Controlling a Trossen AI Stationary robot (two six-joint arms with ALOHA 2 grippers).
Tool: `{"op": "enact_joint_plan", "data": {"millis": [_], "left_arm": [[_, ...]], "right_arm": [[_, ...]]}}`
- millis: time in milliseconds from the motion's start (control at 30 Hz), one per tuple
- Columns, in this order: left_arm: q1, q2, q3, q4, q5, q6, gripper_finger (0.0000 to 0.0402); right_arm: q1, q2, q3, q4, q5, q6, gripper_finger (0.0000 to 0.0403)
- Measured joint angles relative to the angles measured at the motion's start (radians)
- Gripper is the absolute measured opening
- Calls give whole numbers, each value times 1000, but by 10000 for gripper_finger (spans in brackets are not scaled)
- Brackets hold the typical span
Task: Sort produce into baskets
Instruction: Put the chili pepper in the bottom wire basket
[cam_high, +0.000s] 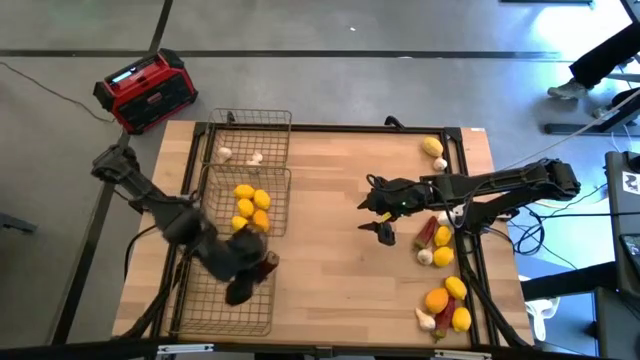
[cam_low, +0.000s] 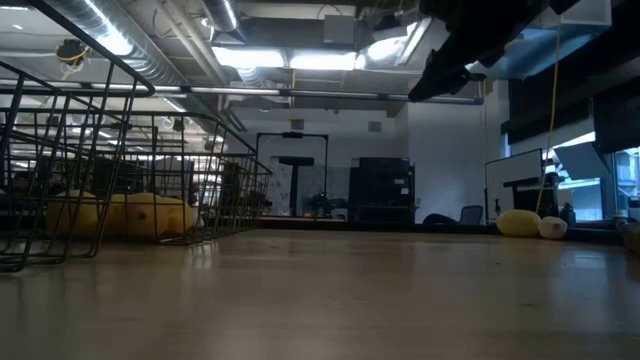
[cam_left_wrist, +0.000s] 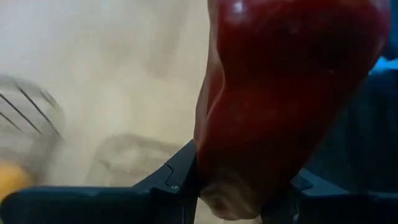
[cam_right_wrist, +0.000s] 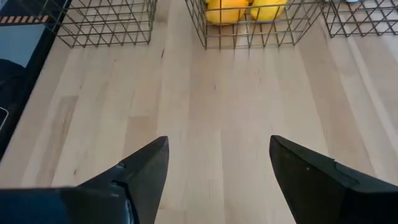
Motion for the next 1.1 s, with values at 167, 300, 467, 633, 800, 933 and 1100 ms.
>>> {"op": "enact_joint_plan", "data": {"millis": [167,300,467,633,800,933,1100], "left_arm": [[-119,3,0,-2,-4,-209,118],[-182,22,0,-54,-4,-237,118],[-242,62,0,-120,24,-363,118],[-279,92,0,-212,101,-440,118],[-288,112,0,-314,112,-439,118],[-288,132,-12,-337,111,-390,118],[-287,155,-67,-319,159,-421,118]], "right_arm": [[0,0,0,6,1,-4,273],[0,0,0,5,2,-5,273],[0,0,0,5,3,-5,273],[0,0,-1,5,37,-16,273],[0,0,-1,4,59,-32,273],[0,0,-1,4,59,-35,273],[0,0,-1,5,59,-43,273]]}}
